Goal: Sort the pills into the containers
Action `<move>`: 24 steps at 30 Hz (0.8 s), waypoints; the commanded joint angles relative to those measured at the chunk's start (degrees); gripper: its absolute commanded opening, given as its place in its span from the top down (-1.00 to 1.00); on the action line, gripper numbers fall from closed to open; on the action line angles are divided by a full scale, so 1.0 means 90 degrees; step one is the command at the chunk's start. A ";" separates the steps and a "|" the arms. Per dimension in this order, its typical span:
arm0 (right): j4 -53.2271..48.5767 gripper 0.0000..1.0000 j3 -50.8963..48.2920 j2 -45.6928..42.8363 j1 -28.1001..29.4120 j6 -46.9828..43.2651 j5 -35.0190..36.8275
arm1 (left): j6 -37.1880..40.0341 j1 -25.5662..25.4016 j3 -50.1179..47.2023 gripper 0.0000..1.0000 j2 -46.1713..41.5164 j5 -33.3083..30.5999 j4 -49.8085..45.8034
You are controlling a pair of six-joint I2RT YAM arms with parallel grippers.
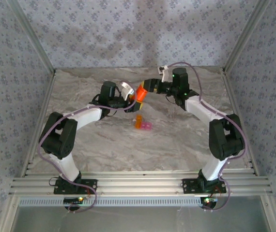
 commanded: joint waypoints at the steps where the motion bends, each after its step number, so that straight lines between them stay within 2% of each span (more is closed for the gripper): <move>1: -0.0466 -0.45 -0.0127 -0.0486 -0.0149 0.0623 0.1119 | 0.0292 -0.0038 0.0075 1.00 -0.0286 -0.0380 -0.0096; 4: -0.0841 -0.48 -0.0235 -0.0655 -0.0267 0.1367 0.1770 | 0.0562 -0.0122 0.0073 1.00 -0.0276 -0.0821 -0.0239; 7: -0.0917 -0.50 -0.0235 -0.0650 -0.0275 0.1718 0.1789 | 0.0714 -0.0191 0.0090 1.00 -0.0256 -0.1017 -0.0314; 13: -0.1171 -0.58 -0.0038 -0.0446 -0.0033 0.1793 0.1793 | 0.0795 -0.0257 0.0139 1.00 -0.0227 -0.1101 -0.0386; 24: -0.1252 -0.58 0.0371 0.0014 0.0394 0.1811 0.1711 | 0.0863 -0.0312 0.0200 1.00 -0.0198 -0.1114 -0.0470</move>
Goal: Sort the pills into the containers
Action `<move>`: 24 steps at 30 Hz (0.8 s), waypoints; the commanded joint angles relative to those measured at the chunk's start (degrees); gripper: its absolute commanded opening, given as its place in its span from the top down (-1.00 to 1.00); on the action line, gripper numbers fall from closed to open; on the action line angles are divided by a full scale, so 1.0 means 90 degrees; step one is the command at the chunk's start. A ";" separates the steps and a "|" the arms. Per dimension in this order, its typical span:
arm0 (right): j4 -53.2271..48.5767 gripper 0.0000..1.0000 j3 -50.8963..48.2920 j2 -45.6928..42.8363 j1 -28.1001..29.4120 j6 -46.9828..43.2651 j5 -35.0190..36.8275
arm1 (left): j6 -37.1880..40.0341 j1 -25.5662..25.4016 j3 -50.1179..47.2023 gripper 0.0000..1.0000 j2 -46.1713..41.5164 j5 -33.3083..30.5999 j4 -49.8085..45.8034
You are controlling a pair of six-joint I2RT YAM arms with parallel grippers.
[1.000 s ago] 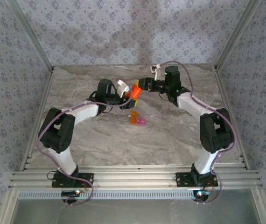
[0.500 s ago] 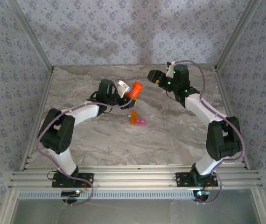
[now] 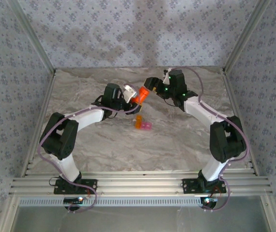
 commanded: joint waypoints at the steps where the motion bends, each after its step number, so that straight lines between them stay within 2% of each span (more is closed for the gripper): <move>1: -0.0173 -0.57 0.0328 0.0139 0.0108 0.0092 0.0039 | 0.0126 -0.0046 0.0196 1.00 -0.0180 0.0008 0.0056; 18: -0.0225 -0.36 0.0507 0.0467 0.0337 0.0118 -0.0209 | 0.0108 -0.0068 0.0202 1.00 -0.0159 0.0018 0.0094; 24: -0.0196 -0.10 0.0459 0.0455 0.0318 0.0072 -0.0265 | 0.0101 -0.0067 0.0207 1.00 -0.0169 0.0014 0.0099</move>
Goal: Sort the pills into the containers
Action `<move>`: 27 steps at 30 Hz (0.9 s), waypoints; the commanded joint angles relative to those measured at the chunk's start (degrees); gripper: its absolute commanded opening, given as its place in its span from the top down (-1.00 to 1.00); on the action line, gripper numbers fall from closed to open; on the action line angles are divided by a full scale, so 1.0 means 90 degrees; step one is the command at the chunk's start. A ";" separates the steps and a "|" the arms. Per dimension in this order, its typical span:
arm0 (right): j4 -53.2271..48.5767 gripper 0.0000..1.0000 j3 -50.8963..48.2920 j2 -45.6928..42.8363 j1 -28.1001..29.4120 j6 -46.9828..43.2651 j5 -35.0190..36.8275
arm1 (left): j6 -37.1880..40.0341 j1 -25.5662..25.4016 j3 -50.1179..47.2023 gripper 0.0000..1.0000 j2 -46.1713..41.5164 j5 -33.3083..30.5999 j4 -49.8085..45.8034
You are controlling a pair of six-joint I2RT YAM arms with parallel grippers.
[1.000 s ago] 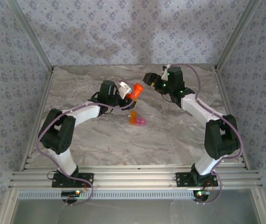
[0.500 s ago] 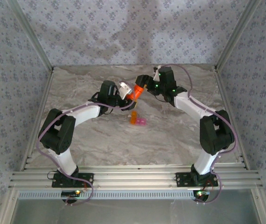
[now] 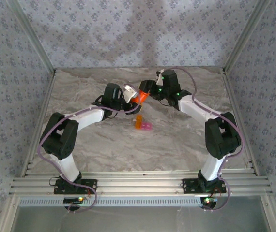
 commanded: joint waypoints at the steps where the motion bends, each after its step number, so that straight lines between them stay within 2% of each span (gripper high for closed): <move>1: -0.0033 -0.03 0.0138 0.0052 -0.0003 -0.0036 -0.0126 | 0.0081 -0.0044 0.0195 1.00 -0.0169 0.0025 0.0121; 4: 0.0134 0.15 0.0085 0.0044 -0.0036 -0.0099 -0.0247 | 0.0048 -0.0042 0.0192 1.00 -0.0170 0.0075 0.0149; 7: 0.0791 0.21 -0.0183 0.0000 -0.0117 -0.0246 -0.0502 | -0.0046 -0.0005 0.0180 1.00 -0.0178 0.0308 0.0224; 11: 0.2458 0.14 -0.0841 -0.0089 -0.0391 -0.0967 -0.1372 | -0.0507 0.0157 0.0167 1.00 -0.0169 0.1130 0.0530; 14: 0.3437 0.10 -0.1181 -0.0068 -0.0627 -0.1076 -0.2084 | -0.0917 0.0261 0.0131 1.00 -0.0159 0.1656 0.0909; 18: 0.3365 0.00 -0.1058 -0.0030 -0.0726 -0.1074 -0.2346 | -0.1056 0.0282 0.0175 1.00 -0.0121 0.1848 0.0965; 21: 0.3187 -0.32 -0.0966 -0.0128 -0.0727 -0.0978 -0.2256 | -0.0994 0.0277 0.0189 1.00 -0.0108 0.1692 0.0894; 23: 0.2861 -0.46 -0.0894 -0.0258 -0.0757 -0.0931 -0.2048 | -0.0917 0.0273 0.0193 1.00 -0.0119 0.1509 0.0800; 27: 0.2075 -0.53 -0.0839 -0.0544 -0.0857 -0.0643 -0.1331 | -0.0631 0.0207 0.0145 1.00 -0.0177 0.0930 0.0610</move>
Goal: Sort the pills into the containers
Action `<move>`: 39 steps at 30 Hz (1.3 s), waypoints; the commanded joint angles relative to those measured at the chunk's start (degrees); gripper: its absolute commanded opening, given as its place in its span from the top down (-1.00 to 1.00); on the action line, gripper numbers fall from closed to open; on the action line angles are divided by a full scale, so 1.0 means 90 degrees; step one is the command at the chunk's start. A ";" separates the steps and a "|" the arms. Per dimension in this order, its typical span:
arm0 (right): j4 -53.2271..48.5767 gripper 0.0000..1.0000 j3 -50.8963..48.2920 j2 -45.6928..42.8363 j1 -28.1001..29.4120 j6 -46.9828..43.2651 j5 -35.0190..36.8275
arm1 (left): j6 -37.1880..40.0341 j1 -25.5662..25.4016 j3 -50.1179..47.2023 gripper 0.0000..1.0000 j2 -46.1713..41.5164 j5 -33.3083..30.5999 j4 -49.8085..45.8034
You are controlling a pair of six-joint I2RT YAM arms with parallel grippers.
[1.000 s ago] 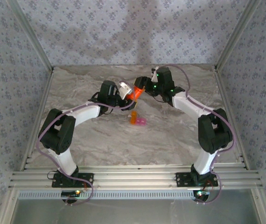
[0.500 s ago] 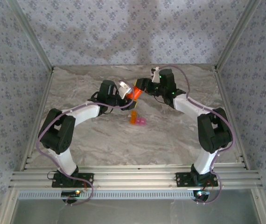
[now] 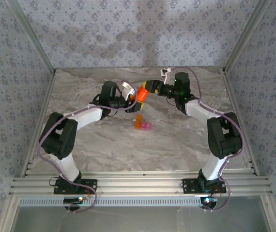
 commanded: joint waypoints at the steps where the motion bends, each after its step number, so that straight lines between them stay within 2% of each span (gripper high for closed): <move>1: -0.0720 -0.53 0.0194 -0.0437 -0.0138 0.0268 0.0758 | 0.0328 -0.0040 0.0122 1.00 -0.0196 -0.0445 -0.0022; 6: -0.1901 -0.53 0.0329 -0.0573 -0.0147 0.0710 0.1537 | 0.0802 -0.0217 0.0125 1.00 -0.0218 -0.1245 -0.0294; 10: -0.2311 -0.54 0.0710 -0.0454 -0.0073 0.0829 0.1619 | 0.1036 -0.0324 0.0150 1.00 -0.0181 -0.1561 -0.0409; 27: -0.2658 -0.55 0.1178 0.0213 0.0527 0.0835 0.1692 | 0.1196 -0.0411 0.0225 1.00 -0.0132 -0.1697 -0.0582; 31: -0.2589 -0.41 0.1195 0.0284 0.0566 0.0855 0.1592 | 0.1202 -0.0421 0.0226 1.00 -0.0123 -0.1689 -0.0574; 37: -0.2474 0.05 0.1131 0.0326 0.0578 0.0821 0.1405 | 0.1195 -0.0421 0.0226 1.00 -0.0113 -0.1688 -0.0568; 39: -0.2303 0.15 0.1066 0.0336 0.0546 0.0757 0.1239 | 0.1166 -0.0401 0.0226 1.00 -0.0122 -0.1629 -0.0538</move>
